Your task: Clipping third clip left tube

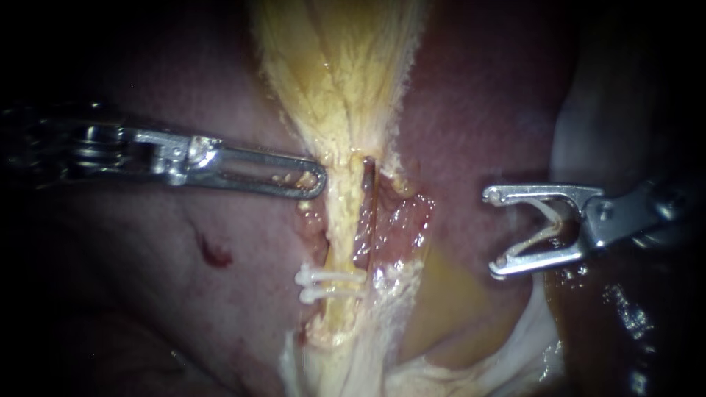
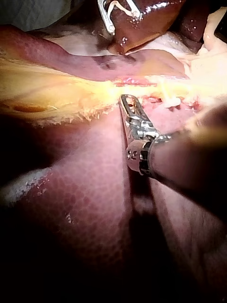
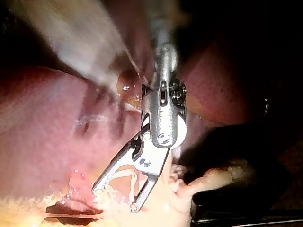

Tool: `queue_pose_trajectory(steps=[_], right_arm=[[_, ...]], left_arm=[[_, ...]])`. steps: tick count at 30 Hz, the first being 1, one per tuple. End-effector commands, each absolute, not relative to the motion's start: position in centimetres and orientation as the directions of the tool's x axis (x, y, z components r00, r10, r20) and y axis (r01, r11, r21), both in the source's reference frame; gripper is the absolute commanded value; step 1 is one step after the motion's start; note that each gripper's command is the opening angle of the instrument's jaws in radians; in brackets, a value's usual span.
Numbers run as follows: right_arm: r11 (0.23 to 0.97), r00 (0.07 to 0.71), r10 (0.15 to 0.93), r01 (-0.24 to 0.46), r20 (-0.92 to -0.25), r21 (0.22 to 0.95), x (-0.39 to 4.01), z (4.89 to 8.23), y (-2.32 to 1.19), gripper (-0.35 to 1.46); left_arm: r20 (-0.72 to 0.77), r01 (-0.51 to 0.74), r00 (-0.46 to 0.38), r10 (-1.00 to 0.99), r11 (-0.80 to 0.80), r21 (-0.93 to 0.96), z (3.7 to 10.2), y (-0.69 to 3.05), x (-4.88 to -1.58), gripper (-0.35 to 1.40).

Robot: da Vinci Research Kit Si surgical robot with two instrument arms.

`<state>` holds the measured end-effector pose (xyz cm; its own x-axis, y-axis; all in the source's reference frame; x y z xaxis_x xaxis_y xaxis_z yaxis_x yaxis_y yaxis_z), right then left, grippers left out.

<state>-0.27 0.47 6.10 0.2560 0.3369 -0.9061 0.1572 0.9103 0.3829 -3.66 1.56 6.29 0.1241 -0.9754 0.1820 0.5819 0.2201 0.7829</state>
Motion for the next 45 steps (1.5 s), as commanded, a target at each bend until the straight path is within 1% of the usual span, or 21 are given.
queue_pose_trajectory(steps=[1,7,11,16,20,27,33,38,42,45], right_arm=[[0.91,0.257,0.338,0.156,-0.906,0.384,-0.27,6.09,0.48,0.5],[0.91,0.257,0.338,0.156,-0.906,0.384,-0.27,6.09,0.48,0.5],[0.91,0.257,0.338,0.156,-0.905,0.384,-0.27,6.1,0.48,0.5],[0.91,0.256,0.338,0.158,-0.906,0.384,-0.26,6.1,0.48,0.5],[0.91,0.256,0.338,0.158,-0.906,0.384,-0.26,6.1,0.48,0.5],[0.907,0.254,0.344,0.159,-0.904,0.39,-0.2,6.11,0.47,0.5],[0.903,0.251,0.354,0.161,-0.901,0.399,0.05,6.18,0.42,0.5],[0.893,0.25,0.377,0.157,-0.892,0.422,0.35,6.33,0.36,0.5],[0.881,0.251,0.407,0.148,-0.878,0.45,0.62,6.46,0.33,0.5],[0.861,0.253,0.446,0.14,-0.859,0.488,0.82,6.58,0.3,0.5]], left_arm=[[0.182,0.582,0.124,-0.975,0.22,0.783,6.29,1.56,-3.66,-0.35],[0.175,0.575,0.13,-0.976,0.218,0.788,6.18,1.61,-3.56,-0.35],[0.175,0.589,0.12,-0.977,0.212,0.78,5.99,1.75,-3.38,-0.35],[0.188,0.593,0.086,-0.978,0.202,0.779,5.75,1.9,-3.1,-0.35],[0.193,0.595,0.068,-0.979,0.195,0.78,5.63,1.96,-2.95,-0.35],[0.193,0.597,0.063,-0.979,0.192,0.779,5.58,1.96,-2.94,-0.35],[0.193,0.597,0.062,-0.979,0.192,0.779,5.58,1.96,-2.95,-0.35],[0.194,0.599,0.061,-0.979,0.192,0.778,5.59,1.94,-2.97,-0.35],[0.195,0.6,0.06,-0.979,0.191,0.777,5.59,1.93,-2.99,-0.35],[0.196,0.602,0.058,-0.979,0.191,0.775,5.58,1.93,-3.01,-0.35]])
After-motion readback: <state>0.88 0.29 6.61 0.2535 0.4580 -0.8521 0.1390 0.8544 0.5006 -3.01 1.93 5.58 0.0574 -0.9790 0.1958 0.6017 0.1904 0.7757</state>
